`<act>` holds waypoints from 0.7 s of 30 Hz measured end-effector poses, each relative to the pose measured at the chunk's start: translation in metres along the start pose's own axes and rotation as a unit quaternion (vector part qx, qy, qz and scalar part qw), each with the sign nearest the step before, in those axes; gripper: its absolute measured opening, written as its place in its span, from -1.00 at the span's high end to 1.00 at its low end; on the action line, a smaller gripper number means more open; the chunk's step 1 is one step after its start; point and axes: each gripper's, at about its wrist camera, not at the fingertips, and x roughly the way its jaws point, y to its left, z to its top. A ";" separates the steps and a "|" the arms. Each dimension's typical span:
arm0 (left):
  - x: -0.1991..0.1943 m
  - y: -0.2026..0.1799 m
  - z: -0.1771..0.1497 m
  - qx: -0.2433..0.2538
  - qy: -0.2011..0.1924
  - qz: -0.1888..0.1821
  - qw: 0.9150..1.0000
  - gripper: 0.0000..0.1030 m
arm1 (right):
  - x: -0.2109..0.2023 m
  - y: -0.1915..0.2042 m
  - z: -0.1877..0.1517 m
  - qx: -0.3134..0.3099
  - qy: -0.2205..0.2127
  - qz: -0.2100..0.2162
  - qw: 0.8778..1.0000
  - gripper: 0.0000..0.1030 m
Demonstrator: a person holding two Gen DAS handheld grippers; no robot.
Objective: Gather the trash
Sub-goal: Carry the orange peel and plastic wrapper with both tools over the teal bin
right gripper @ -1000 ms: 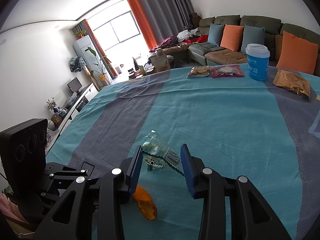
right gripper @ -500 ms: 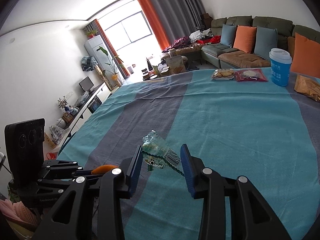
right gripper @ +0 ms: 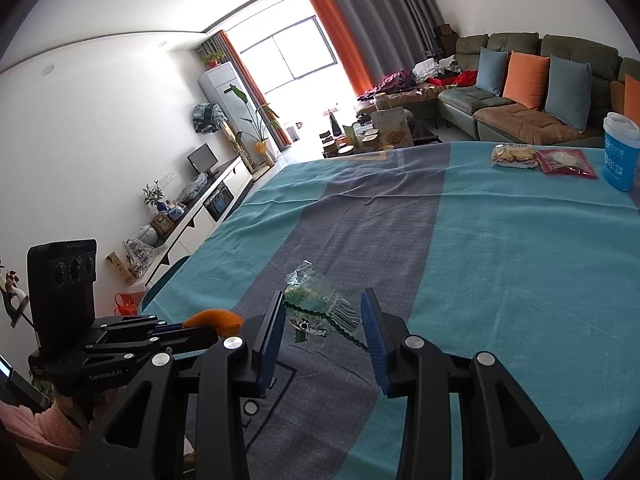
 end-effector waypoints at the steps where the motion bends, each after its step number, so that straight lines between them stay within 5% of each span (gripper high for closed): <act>1: -0.002 0.002 -0.001 -0.001 -0.002 0.002 1.000 0.78 | 0.001 0.002 0.000 -0.001 0.000 0.002 1.000 0.29; 21: -0.034 0.018 -0.010 -0.023 -0.029 0.033 0.999 0.78 | 0.018 0.030 0.005 -0.016 0.006 0.026 1.000 0.29</act>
